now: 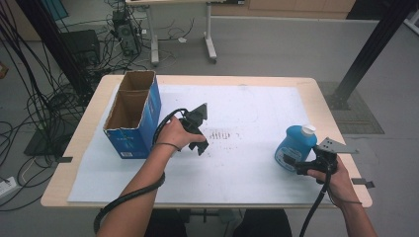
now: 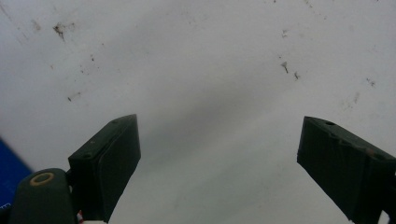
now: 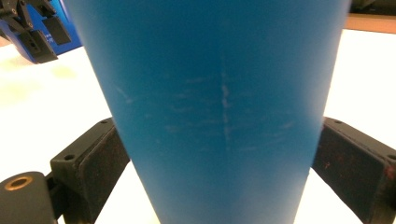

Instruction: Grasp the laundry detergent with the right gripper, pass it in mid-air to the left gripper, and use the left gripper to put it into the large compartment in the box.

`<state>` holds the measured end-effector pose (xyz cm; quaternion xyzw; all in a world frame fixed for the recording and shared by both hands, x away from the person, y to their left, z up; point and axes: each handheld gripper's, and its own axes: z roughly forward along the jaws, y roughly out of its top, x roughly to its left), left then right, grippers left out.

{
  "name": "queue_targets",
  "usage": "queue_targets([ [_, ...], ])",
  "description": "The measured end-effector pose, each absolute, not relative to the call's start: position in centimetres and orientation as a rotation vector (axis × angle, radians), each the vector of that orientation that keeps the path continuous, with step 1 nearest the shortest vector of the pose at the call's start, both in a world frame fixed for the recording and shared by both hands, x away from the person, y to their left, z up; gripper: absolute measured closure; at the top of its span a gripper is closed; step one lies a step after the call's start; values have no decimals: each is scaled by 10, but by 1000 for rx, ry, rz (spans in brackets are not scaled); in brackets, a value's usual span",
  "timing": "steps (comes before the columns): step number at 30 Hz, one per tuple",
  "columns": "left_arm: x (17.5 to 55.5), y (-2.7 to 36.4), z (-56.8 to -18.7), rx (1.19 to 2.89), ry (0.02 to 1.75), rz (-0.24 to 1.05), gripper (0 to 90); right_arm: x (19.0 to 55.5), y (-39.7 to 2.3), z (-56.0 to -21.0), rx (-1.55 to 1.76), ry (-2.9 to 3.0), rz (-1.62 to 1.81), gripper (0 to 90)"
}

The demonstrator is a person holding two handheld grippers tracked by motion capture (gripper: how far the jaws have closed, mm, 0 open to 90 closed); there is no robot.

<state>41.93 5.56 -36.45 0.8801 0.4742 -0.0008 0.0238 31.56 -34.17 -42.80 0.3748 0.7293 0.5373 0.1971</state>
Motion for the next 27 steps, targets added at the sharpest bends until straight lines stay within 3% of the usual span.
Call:
queue_targets([
  [27, 419, 56, -365, 2718, 1472, -5, 137, 317, -337, -427, 1012, 2036, 1514, 140],
])
